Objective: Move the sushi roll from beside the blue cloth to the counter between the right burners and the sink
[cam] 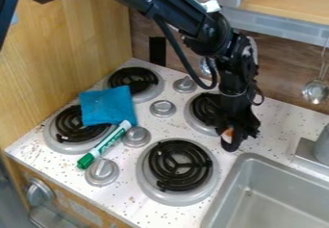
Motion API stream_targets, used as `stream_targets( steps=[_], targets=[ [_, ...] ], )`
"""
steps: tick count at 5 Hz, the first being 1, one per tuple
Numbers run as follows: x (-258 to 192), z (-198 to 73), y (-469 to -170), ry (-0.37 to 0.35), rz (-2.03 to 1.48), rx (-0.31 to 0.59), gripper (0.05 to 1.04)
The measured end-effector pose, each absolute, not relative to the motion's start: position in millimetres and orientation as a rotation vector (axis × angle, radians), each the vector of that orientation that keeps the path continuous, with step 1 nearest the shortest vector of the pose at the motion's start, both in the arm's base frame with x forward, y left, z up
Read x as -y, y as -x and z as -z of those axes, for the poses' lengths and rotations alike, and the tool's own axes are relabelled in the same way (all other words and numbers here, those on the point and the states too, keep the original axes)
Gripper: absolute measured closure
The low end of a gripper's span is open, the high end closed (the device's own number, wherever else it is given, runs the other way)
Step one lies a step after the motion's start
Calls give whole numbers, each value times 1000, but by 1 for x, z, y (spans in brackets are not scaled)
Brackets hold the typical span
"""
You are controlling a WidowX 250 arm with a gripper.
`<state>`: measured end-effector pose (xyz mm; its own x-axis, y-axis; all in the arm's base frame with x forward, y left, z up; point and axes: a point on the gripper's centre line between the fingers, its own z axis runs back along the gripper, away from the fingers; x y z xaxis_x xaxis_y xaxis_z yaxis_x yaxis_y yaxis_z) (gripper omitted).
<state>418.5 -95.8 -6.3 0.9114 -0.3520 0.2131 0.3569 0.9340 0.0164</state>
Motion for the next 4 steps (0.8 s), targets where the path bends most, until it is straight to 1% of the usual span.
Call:
stream_targets(
  steps=[1, 2, 3, 4],
  targets=[
    [94, 11, -408, 23, 366, 197, 104],
    [91, -26, -402, 26, 366, 266, 81],
    [83, -63, -380, 57, 370, 319, 83],
    [59, -65, -354, 56, 316, 280, 83]
  ],
)
